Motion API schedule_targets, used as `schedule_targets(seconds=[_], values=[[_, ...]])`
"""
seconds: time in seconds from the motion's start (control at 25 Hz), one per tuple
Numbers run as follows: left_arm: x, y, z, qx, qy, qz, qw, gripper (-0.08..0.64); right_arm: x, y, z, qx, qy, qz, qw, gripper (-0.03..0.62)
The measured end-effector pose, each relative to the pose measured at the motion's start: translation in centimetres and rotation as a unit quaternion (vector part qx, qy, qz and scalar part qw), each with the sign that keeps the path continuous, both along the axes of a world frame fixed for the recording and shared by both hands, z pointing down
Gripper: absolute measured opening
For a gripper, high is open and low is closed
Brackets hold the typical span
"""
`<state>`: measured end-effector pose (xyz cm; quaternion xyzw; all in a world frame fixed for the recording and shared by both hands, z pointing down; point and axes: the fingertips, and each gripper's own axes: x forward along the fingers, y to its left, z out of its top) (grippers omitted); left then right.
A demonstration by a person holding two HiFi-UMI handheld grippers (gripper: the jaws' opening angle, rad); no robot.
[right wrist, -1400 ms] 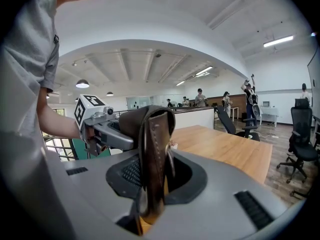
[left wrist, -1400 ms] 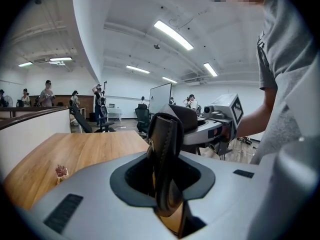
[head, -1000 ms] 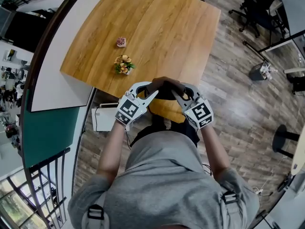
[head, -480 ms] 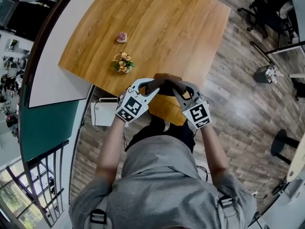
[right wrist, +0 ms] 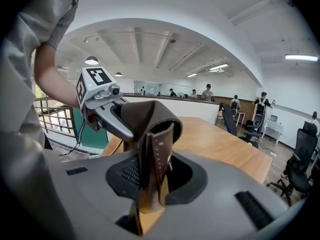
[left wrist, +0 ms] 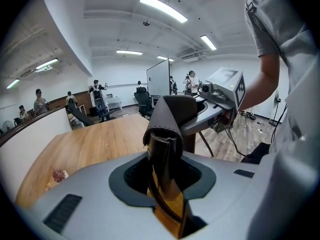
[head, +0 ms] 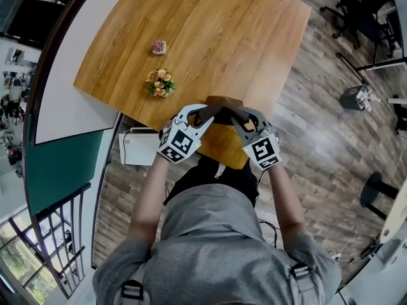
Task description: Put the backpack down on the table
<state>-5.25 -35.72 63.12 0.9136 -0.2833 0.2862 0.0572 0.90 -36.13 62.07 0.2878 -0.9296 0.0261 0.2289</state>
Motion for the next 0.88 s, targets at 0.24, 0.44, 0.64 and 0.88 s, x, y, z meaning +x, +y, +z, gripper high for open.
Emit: schedule_targets(seconds=[0.24, 0.44, 0.64, 0.88], values=[[-0.3, -0.2, 2.0, -0.014, -0.009, -0.005, 0.9998, 0.118, -0.3, -0.2, 1.8, -0.005, 0.016, -0.011, 1.0, 0.083], [-0.3, -0.8, 3.4, -0.021, -0.022, -0.01, 0.9995, 0.12, -0.1, -0.9, 3.3, -0.014, 0.021, -0.011, 1.0, 0.084], [-0.1, -1.5, 4.7, -0.029, -0.03, -0.017, 0.999, 0.127, 0.1, -1.5, 4.7, -0.022, 0.03, -0.01, 0.999, 0.084], [-0.2, -2.4, 5.3, -0.031, -0.028, -0.021, 0.9989, 0.129, 0.1, -2.7, 5.5, -0.036, 0.025, -0.002, 0.999, 0.091]])
